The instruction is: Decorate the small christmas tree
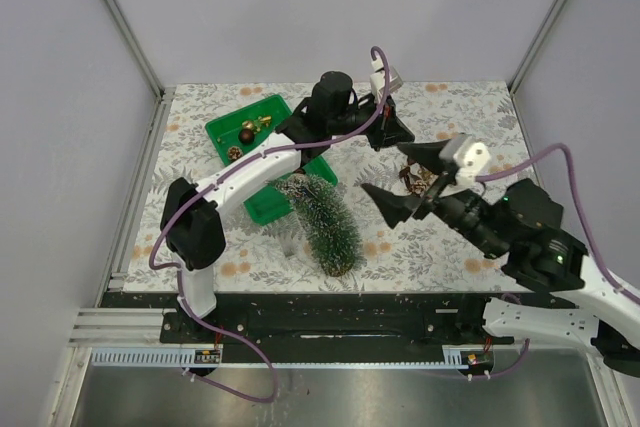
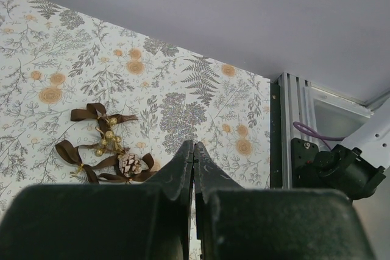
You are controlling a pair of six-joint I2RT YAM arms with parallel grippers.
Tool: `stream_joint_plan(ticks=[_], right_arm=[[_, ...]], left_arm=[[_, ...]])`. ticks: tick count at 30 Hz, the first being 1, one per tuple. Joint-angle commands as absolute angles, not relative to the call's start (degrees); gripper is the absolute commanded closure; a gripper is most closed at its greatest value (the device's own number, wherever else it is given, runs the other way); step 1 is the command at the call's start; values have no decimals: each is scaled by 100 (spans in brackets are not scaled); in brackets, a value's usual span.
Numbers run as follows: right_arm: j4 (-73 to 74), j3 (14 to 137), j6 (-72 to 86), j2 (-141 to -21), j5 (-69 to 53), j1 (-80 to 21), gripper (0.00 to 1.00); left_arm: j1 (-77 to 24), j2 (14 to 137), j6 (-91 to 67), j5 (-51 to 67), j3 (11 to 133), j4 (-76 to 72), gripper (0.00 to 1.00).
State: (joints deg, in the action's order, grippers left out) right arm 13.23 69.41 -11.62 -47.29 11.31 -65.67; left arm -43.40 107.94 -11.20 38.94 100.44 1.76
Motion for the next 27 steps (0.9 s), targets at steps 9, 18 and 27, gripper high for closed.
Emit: stream_joint_plan(ticks=[9, 18, 27], right_arm=[[2196, 6065, 1106, -3876, 4359, -6601, 10], [1943, 5370, 2117, -4244, 2888, -5198, 12], [687, 5248, 2584, -4895, -243, -3358, 11]], left_arm=[[-4386, 10327, -879, 4052, 9914, 193, 100], [-4368, 10195, -888, 4131, 9861, 185, 100], [-4351, 10107, -844, 4104, 9817, 220, 100]])
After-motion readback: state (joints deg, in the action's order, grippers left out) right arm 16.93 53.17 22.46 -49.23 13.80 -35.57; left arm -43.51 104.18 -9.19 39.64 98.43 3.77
